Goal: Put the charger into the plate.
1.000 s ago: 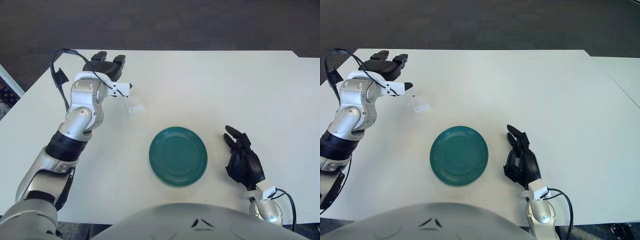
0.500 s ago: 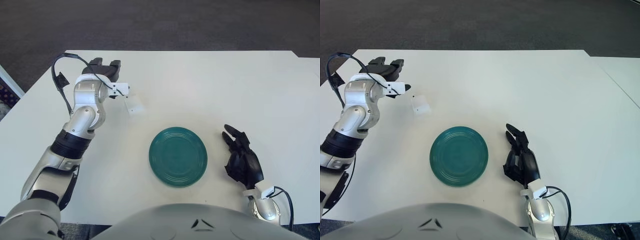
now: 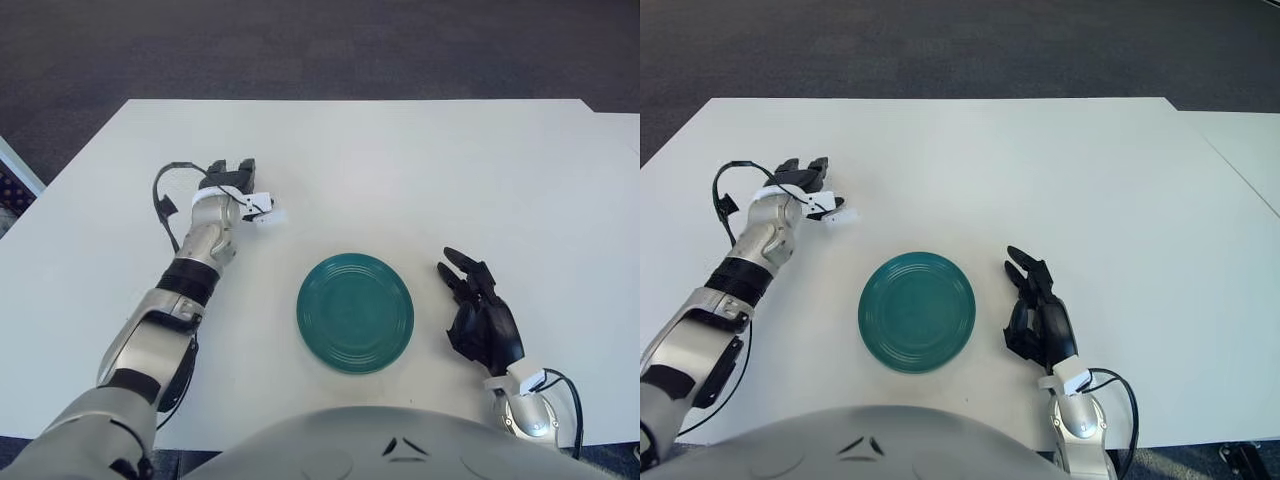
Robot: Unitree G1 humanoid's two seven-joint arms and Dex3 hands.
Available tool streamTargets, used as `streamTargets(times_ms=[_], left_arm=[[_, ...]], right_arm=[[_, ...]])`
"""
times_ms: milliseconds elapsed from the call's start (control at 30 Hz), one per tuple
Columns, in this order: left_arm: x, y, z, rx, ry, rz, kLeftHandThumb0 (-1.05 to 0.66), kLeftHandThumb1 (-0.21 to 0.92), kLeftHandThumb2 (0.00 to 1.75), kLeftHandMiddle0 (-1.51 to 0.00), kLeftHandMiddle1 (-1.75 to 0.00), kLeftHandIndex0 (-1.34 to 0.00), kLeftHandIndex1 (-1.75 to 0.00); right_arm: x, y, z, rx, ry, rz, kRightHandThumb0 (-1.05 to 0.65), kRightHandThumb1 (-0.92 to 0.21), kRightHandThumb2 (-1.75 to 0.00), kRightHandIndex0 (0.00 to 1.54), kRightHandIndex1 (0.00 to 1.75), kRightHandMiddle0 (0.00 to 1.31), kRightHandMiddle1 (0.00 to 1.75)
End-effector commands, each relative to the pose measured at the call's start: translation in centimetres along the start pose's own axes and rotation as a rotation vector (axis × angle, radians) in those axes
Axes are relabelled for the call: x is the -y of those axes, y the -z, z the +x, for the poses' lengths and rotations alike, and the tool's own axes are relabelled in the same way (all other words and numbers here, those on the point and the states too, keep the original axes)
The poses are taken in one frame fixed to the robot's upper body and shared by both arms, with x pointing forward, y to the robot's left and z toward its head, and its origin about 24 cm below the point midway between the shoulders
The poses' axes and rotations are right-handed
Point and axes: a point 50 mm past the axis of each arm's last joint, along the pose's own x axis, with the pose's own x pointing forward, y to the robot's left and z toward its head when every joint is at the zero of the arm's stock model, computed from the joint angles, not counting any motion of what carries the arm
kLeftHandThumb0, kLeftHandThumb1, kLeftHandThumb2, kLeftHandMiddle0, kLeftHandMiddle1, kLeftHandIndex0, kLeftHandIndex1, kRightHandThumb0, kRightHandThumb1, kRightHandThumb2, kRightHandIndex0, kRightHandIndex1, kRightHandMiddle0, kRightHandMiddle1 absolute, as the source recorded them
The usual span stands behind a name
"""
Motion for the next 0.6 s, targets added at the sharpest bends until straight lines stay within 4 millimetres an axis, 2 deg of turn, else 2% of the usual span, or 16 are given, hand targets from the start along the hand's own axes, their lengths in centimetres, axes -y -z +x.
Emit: streamTargets(times_ms=[0, 567], left_arm=[[-1.3, -0.4, 0.7, 0.003, -0.087, -0.038, -1.05, 0.92, 0.72, 0.0, 0.0, -0.03, -0.02], [0.8, -2.2, 0.5, 0.025, -0.094, -0.073, -1.05, 0.92, 0.71, 0.0, 0.0, -0.05, -0.03]], right_arm=[[0.2, 1.3, -0.7, -0.078, -0.008, -0.006, -1.05, -0.92, -1.16, 0.41, 0.01, 0.05, 0.66], [0.3, 1.5, -1.0, -0.076, -0.015, -0.014, -1.05, -0.92, -1.16, 0.38, 0.0, 0.04, 0.65]])
